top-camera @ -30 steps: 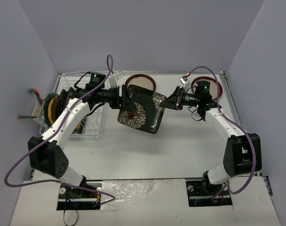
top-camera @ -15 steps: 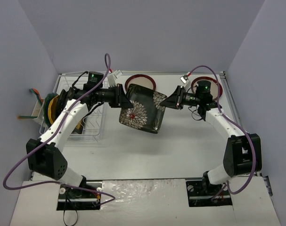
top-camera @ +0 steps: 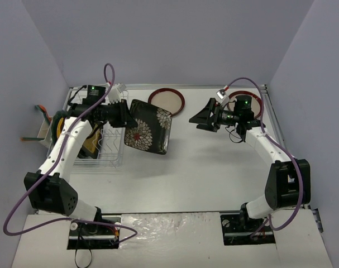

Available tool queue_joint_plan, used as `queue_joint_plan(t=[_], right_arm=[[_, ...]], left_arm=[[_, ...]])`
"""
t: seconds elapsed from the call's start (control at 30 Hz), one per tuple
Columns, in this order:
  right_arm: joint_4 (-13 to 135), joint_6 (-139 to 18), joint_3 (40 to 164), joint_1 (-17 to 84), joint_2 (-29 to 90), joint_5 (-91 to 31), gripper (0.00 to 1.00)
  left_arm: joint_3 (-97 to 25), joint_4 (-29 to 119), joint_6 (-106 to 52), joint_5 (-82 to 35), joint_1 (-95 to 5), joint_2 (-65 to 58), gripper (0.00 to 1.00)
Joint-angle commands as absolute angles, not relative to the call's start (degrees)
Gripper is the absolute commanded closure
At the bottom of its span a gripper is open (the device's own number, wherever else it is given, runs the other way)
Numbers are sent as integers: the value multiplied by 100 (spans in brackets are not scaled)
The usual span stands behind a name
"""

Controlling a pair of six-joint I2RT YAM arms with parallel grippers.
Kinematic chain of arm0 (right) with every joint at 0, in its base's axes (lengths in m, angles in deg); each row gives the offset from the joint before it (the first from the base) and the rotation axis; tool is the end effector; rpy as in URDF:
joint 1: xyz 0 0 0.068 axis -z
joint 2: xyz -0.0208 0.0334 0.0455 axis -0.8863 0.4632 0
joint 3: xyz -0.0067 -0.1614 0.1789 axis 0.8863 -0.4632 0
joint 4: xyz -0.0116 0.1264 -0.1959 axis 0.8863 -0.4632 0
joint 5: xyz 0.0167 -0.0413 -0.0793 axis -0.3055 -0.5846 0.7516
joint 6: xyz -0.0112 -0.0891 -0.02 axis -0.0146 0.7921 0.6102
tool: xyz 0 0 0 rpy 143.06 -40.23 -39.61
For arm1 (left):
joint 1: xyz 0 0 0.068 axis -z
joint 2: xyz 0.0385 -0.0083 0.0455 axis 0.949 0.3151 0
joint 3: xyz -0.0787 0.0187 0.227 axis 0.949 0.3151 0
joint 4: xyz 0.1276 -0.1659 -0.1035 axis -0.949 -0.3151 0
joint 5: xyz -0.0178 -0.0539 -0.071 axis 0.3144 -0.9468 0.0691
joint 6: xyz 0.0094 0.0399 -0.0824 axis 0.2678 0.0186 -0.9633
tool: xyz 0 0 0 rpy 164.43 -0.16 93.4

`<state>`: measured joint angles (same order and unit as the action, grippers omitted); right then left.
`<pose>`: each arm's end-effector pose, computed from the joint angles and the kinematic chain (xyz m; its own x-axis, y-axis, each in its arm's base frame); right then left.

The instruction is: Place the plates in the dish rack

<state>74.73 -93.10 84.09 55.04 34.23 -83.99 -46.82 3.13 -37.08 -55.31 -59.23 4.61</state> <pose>0.3160 0.1142 0.2713 -0.7619 0.2045 -0.6145 -0.5490 0.2994 0.7803 0.2969 -0.1199 0.3100 -0.8283 -0.1052 -0.5503 0.3632 0.6470 -0.6704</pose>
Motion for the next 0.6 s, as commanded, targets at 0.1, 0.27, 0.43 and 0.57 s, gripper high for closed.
queue_joint_plan(t=[0.1, 0.27, 0.43, 0.57], right_arm=[[7169, -8846, 8797, 5687, 3033, -7960, 0], [6960, -8640, 8794, 5690, 3033, -7728, 0], [6859, -8529, 8770, 5692, 3084, -7677, 0], [6831, -8483, 8751, 5689, 3104, -7657, 0]], left_arm=[[-6779, -1485, -2366, -3306, -6530, -122, 100], [-7535, -2220, -1824, -883, -6580, 143, 100], [-7581, -2187, -1342, 78, -6631, 390, 100], [-7530, -2127, -1176, 449, -6660, 663, 100]])
